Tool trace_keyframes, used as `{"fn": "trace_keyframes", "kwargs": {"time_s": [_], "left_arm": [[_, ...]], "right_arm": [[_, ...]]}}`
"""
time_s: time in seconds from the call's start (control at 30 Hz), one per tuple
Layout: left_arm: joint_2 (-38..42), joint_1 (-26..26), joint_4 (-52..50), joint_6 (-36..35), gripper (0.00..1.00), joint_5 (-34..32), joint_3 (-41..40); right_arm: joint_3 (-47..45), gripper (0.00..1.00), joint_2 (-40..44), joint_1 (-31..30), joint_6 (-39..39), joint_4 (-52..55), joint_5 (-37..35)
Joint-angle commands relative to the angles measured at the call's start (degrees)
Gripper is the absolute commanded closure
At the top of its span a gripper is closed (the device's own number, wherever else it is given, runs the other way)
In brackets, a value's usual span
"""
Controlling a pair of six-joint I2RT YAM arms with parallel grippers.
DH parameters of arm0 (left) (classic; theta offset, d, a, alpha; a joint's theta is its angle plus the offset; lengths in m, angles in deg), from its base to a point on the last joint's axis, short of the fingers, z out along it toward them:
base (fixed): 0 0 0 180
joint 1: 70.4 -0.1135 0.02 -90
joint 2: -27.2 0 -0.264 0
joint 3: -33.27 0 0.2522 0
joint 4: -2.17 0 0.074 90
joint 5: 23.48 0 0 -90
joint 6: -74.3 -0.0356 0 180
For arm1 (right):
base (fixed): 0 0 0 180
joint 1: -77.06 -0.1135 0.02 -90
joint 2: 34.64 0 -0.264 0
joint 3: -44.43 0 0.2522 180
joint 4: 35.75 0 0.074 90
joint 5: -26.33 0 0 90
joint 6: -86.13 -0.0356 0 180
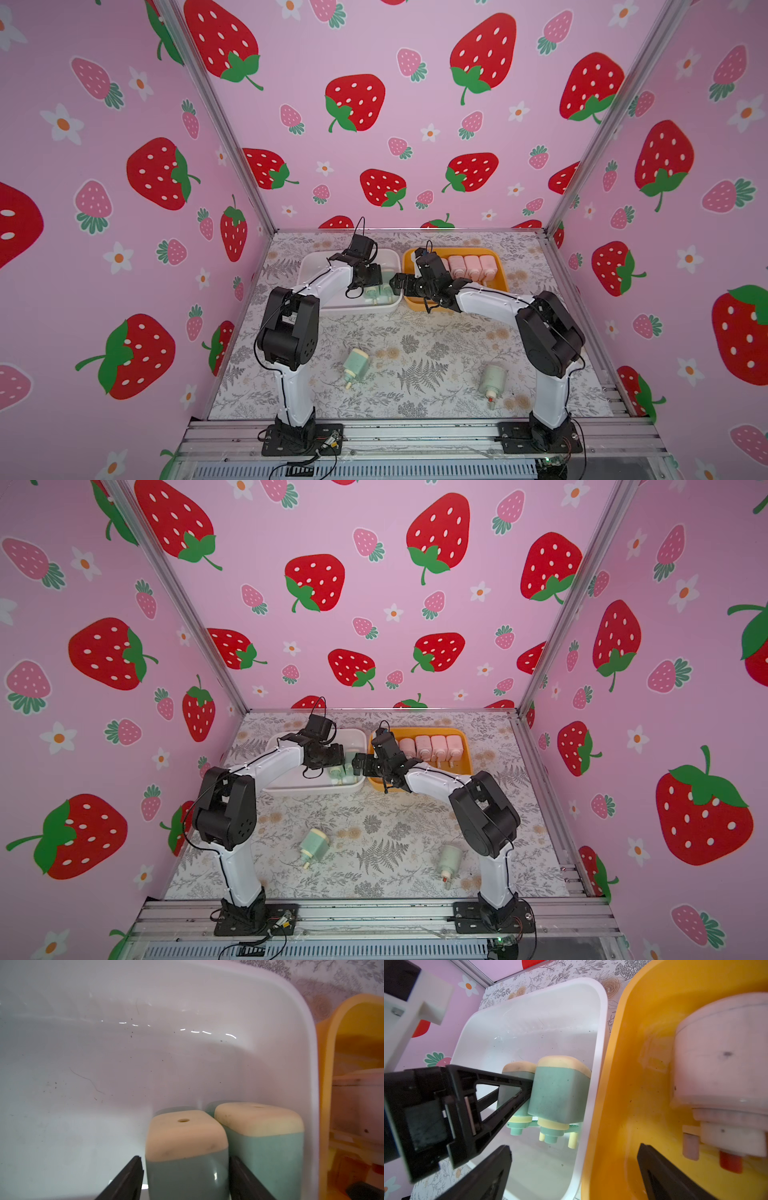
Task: Place the pencil sharpeners by color into the storage box
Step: Place the pencil sharpener in the storage box.
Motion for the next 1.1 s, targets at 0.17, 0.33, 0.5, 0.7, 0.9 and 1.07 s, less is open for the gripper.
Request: {"fn": "trace_keyframes", "kwargs": {"time_s": [0.17, 0.33, 0.5, 0.7, 0.9, 1.07], "left_arm": [[4.4, -2.2, 4.5, 4.7, 0.16, 4.3, -2.3], [3.6, -3.4, 6.8, 8.9, 0.03, 7.4, -4.5], [2.9, -3.4, 10.4, 11.8, 0.0, 12.9, -6.0], [1.8, -3.4, 12.9, 13.6, 0.0, 14.8, -6.9], [0.8, -3.4, 13.5, 14.0, 0.0, 15.2, -6.8], [0.7, -3.4, 13.9, 13.9, 0.0, 15.3, -7.0]], "right_arm": [[-0.9, 0.0, 2.8, -0.1, 0.3, 0.8, -0.2], [-1.0, 0.0, 3.0, -0.1, 0.3, 0.8, -0.2], [-1.0, 0.0, 3.0, -0.1, 0.0, 0.9, 0.0], [-1.2, 0.0, 3.2, -0.1, -0.1, 1.1, 0.1], [-1.3, 0.0, 3.2, -0.1, 0.0, 1.1, 0.1], [-1.3, 0.0, 3.4, -0.1, 0.0, 1.2, 0.2]]}}
